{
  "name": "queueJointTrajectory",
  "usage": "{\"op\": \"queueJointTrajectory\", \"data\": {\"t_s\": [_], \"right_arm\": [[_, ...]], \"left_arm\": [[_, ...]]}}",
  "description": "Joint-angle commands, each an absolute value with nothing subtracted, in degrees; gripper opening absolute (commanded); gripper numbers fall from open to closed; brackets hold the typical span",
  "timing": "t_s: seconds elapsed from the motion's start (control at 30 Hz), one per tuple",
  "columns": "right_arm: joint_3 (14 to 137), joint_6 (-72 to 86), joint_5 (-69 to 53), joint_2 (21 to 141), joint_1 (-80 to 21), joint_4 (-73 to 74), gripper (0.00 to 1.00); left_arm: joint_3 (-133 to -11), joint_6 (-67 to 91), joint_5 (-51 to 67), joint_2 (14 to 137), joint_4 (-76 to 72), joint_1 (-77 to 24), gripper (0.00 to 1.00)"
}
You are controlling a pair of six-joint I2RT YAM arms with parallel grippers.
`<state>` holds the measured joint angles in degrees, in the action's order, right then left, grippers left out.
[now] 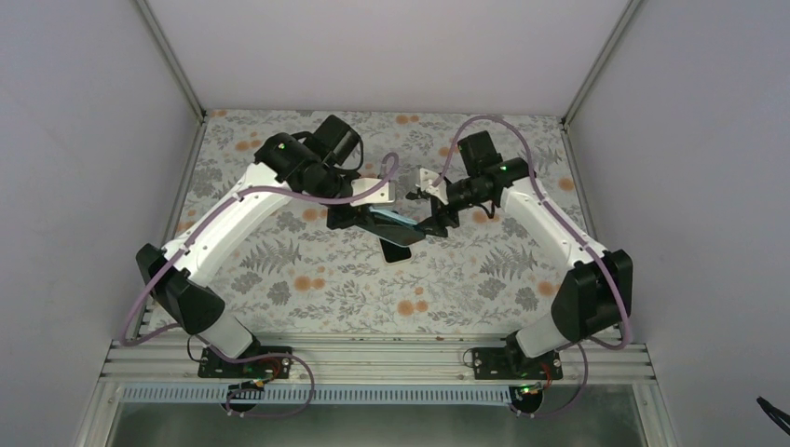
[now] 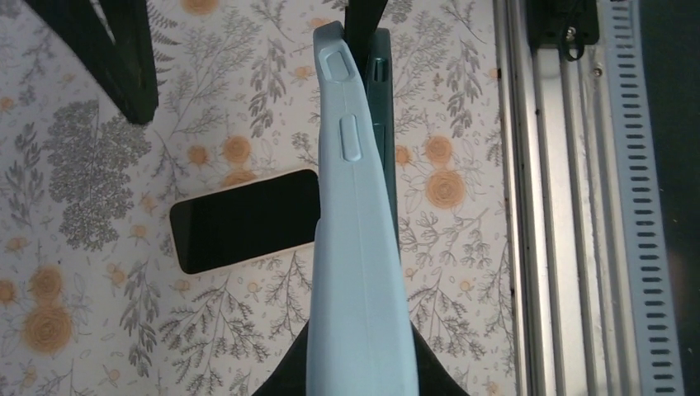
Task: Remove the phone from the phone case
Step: Remove the phone case from the phone.
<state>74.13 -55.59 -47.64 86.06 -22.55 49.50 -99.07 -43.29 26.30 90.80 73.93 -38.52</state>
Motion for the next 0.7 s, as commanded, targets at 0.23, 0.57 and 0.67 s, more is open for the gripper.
{"op": "queueJointTrajectory", "data": {"t_s": [0.23, 0.57, 0.67], "right_arm": [[76.6, -61.0, -73.0, 88.3, -28.4, 58.6, 0.80], [85.3, -70.4, -77.4, 98.2, -35.0, 73.7, 0.53], [85.3, -70.3, -77.9, 98.2, -35.0, 73.7, 0.36]], "left_arm": [[-99.6, -39.1, 19.8, 88.7, 48.8, -40.2, 0.02], [-95.6, -38.5, 10.3, 88.4, 35.9, -38.8, 0.02], [-94.9, -39.3, 9.5, 88.2, 34.0, -38.1, 0.02]]}}
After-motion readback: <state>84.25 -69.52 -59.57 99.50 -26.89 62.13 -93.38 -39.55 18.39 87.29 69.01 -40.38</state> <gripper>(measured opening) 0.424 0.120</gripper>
